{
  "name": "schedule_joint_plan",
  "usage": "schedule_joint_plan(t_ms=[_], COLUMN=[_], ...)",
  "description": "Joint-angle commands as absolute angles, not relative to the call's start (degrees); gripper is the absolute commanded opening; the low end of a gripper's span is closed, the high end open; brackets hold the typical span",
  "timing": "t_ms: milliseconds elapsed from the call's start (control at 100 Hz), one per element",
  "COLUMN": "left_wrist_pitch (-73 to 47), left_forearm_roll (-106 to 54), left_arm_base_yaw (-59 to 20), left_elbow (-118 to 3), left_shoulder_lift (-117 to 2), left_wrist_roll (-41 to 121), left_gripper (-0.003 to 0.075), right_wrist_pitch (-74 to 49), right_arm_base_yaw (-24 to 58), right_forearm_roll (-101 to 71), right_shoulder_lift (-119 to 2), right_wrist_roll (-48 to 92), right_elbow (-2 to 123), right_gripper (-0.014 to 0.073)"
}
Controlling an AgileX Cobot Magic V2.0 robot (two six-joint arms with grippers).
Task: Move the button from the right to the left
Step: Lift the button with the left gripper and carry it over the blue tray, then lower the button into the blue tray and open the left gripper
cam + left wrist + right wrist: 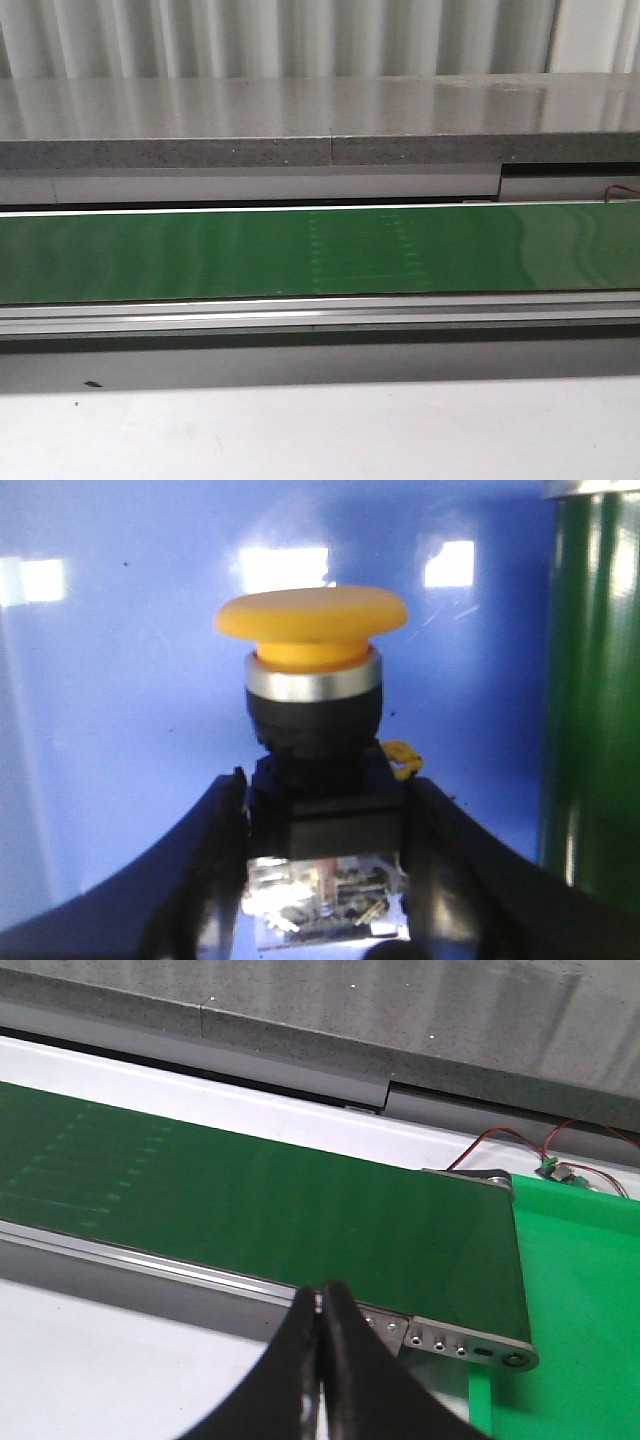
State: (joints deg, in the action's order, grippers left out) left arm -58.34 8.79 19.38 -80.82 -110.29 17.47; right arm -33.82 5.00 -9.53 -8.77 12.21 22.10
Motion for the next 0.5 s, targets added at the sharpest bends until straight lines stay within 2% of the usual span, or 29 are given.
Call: schedule_joint_plan(t_ms=[0,130,180,230,350,380,420,490], left_wrist_pitch=[-57.2,-57.6,-58.1,-58.2,-58.3,-58.3,-58.3,-58.6], left_forearm_roll=[9.1,11.3,11.6,11.5,11.1,11.1,11.1,10.9], left_arm_base_yaw=[19.5,19.5,19.5,19.5,19.5,19.5,19.5,19.5], left_elbow=[-82.3,-82.3,-82.3,-82.3,-82.4,-82.5,-82.8,-83.7], left_shoulder_lift=[-109.6,-112.1,-112.8,-113.1,-113.2,-113.2,-113.2,-113.2], left_wrist_roll=[17.4,17.4,17.4,17.4,17.4,17.4,17.2,16.8], left_gripper=[0.0116,0.0122,0.015,0.021,0.0452,0.0491,0.0523,0.0522], right_wrist_pitch=[-29.7,-29.7,-29.7,-29.7,-29.7,-29.7,-29.7,-29.7], right_arm_base_yaw=[5.0,5.0,5.0,5.0,5.0,5.0,5.0,5.0], right_forearm_roll=[-9.3,-9.3,-9.3,-9.3,-9.3,-9.3,-9.3,-9.3], right_shoulder_lift=[-9.4,-9.4,-9.4,-9.4,-9.4,-9.4,-9.4,-9.4], right_wrist_roll=[12.6,12.6,12.6,12.6,12.6,12.6,12.6,12.6], right_elbow=[23.4,23.4,23.4,23.4,23.4,23.4,23.4,23.4], right_gripper=[-0.0067,-0.0067,-0.0067,-0.0067,-0.0067,-0.0067,-0.0067,-0.0067])
